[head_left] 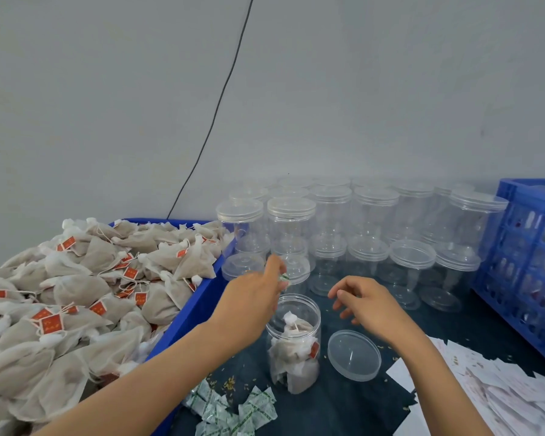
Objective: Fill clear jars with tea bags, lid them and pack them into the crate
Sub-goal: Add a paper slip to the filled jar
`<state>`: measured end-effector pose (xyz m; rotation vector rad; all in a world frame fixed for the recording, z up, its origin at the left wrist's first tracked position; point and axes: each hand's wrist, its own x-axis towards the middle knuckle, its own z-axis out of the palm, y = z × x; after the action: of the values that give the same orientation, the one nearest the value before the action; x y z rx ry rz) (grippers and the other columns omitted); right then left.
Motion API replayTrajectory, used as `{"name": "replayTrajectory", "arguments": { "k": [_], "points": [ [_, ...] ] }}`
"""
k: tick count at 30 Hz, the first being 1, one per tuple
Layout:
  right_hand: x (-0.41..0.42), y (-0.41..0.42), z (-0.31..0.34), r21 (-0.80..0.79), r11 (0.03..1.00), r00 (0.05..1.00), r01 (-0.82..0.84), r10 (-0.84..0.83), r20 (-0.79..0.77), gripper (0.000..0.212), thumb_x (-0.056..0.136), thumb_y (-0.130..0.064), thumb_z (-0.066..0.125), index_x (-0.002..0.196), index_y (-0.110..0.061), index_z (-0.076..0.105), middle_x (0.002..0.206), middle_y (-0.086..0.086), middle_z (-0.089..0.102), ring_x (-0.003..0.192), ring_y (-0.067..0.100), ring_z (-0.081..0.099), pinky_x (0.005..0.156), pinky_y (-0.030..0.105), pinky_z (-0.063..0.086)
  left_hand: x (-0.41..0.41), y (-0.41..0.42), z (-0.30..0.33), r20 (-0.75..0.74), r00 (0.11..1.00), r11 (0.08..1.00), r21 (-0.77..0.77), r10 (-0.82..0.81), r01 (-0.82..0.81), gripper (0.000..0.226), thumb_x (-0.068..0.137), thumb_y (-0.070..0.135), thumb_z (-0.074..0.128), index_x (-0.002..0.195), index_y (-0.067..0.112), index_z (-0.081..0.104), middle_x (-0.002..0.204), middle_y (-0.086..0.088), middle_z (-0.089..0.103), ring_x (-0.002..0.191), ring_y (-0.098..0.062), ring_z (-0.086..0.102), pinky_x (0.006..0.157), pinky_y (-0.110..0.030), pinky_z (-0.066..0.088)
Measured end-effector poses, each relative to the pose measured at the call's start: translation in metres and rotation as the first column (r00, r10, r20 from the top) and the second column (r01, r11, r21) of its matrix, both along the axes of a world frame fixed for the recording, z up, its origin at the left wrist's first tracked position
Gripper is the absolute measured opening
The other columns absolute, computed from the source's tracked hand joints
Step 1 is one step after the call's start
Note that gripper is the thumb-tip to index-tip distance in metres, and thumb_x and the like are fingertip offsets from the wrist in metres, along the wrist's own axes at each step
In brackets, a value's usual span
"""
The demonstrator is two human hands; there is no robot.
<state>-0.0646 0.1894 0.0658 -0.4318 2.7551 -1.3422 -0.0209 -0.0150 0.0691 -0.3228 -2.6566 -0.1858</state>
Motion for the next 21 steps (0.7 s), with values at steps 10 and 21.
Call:
{"name": "replayTrajectory", "arguments": {
  "k": [10, 21],
  "points": [
    [-0.022, 0.054, -0.005, -0.002, 0.988, 0.986, 0.156, -0.155, 0.058, 0.018, 0.096, -0.007, 0.050, 0.090, -0.017, 0.064, 0.086, 0.001, 0.070, 0.075, 0.013, 0.066, 0.068, 0.027, 0.053, -0.003, 0.000, -0.024, 0.077, 0.978, 0.942, 0.293, -0.195, 0.165, 0.025, 0.096, 0.029, 0.056, 0.118, 0.031, 0.068, 0.102, 0.010, 0.067, 0.094, 0.001, 0.052, 0.087, -0.016, 0.043],
    [-0.033, 0.074, -0.027, 0.397, 0.912, 0.963, 0.101, -0.189, 0.190, 0.019, 0.083, -0.005, 0.070, 0.096, -0.019, 0.065, 0.106, 0.000, 0.063, 0.091, 0.015, 0.060, 0.072, 0.025, 0.047, -0.002, 0.005, -0.037, 0.388, 0.873, 0.842, 0.538, -0.296, 0.047, 0.112, 0.061, 0.067, 0.077, 0.146, 0.037, 0.010, 0.150, 0.018, 0.030, 0.136, -0.003, 0.033, 0.114, -0.029, 0.032]
  ]
}}
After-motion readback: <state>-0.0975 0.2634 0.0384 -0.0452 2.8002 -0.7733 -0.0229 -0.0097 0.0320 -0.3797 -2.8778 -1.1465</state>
